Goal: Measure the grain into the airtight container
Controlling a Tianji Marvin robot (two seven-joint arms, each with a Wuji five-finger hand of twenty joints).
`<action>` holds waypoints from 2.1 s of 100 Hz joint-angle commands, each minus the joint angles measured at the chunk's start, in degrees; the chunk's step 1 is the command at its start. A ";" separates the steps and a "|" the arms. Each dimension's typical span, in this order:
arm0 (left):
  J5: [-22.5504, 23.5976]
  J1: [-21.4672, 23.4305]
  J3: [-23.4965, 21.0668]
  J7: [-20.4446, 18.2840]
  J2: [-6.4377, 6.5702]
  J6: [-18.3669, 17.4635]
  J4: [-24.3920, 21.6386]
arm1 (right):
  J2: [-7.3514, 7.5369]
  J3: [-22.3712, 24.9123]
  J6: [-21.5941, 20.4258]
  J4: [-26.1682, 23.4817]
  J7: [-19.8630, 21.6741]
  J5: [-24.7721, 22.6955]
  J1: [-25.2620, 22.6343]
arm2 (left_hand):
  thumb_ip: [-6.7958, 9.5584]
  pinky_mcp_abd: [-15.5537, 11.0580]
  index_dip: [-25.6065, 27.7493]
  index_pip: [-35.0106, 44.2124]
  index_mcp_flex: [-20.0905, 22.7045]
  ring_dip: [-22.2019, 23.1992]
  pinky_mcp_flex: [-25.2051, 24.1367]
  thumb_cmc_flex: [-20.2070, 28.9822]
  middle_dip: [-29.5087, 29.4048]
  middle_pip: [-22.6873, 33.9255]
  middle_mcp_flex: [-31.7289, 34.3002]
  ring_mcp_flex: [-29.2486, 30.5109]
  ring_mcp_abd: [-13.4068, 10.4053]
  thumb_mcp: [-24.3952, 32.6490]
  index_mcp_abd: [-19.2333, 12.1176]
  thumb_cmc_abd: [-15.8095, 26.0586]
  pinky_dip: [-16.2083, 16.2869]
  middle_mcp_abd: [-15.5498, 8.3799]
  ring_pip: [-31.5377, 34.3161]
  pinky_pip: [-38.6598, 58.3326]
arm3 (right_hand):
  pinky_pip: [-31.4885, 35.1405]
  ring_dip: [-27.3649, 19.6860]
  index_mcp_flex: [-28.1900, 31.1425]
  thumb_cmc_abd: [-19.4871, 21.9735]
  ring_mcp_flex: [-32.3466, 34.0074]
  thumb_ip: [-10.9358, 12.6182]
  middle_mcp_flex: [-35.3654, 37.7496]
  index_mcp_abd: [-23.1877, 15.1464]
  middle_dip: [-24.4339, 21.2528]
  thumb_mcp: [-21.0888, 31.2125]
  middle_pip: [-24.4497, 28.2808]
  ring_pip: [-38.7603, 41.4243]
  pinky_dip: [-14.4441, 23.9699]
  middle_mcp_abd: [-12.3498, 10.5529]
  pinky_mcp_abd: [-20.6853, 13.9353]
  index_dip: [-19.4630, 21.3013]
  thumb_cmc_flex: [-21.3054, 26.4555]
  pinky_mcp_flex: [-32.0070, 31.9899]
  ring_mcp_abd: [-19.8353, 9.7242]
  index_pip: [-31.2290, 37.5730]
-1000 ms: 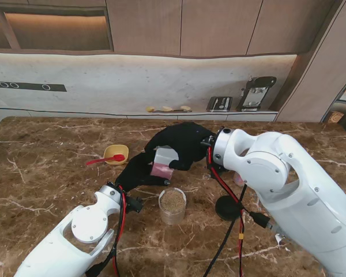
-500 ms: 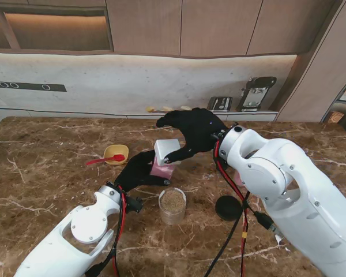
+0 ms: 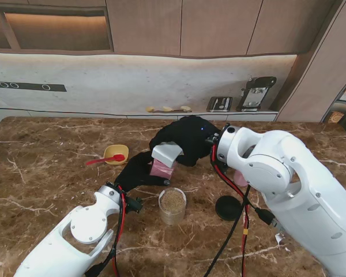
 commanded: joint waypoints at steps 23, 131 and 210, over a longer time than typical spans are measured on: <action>0.20 0.43 -0.02 0.18 -0.08 0.06 -0.38 | 0.51 0.44 6.17 -1.03 2.68 4.73 -0.61 | 3.25 0.45 4.80 33.02 22.41 0.76 0.29 9.89 4.30 20.51 9.67 1.20 -2.34 20.73 -9.74 25.60 1.33 -4.07 2.14 2.72 | -8.49 -5.67 -11.31 6.92 -9.55 -2.31 -12.99 7.71 -4.94 -18.12 -4.81 -4.93 -0.12 4.53 3.02 -3.46 -19.22 -6.17 6.38 -6.91; 0.15 0.79 -0.16 0.38 -0.10 -0.09 -0.69 | -1.63 -0.22 3.71 3.04 -9.68 5.17 -1.82 | 3.15 0.38 5.06 33.42 22.08 0.82 0.31 9.89 4.38 20.61 9.64 1.19 -2.43 20.67 -9.82 25.51 1.47 -4.13 2.20 2.69 | 21.05 11.17 10.54 1.78 26.31 -6.76 21.28 3.16 6.95 0.88 10.95 12.07 -11.24 -0.03 -4.49 2.01 7.83 26.14 1.02 15.21; 2.28 5.28 -4.03 1.61 0.42 -2.24 -4.34 | -2.66 -0.97 15.73 16.59 -17.22 -9.84 0.78 | 3.11 0.27 5.12 33.39 22.11 0.77 0.46 9.76 4.31 20.61 9.79 1.36 -2.65 20.83 -9.98 25.42 1.46 -4.17 2.19 2.63 | 20.21 10.89 10.78 1.85 25.59 -4.90 21.39 4.04 6.75 1.63 10.75 13.03 -8.81 0.74 -4.20 0.73 2.40 25.08 0.64 15.58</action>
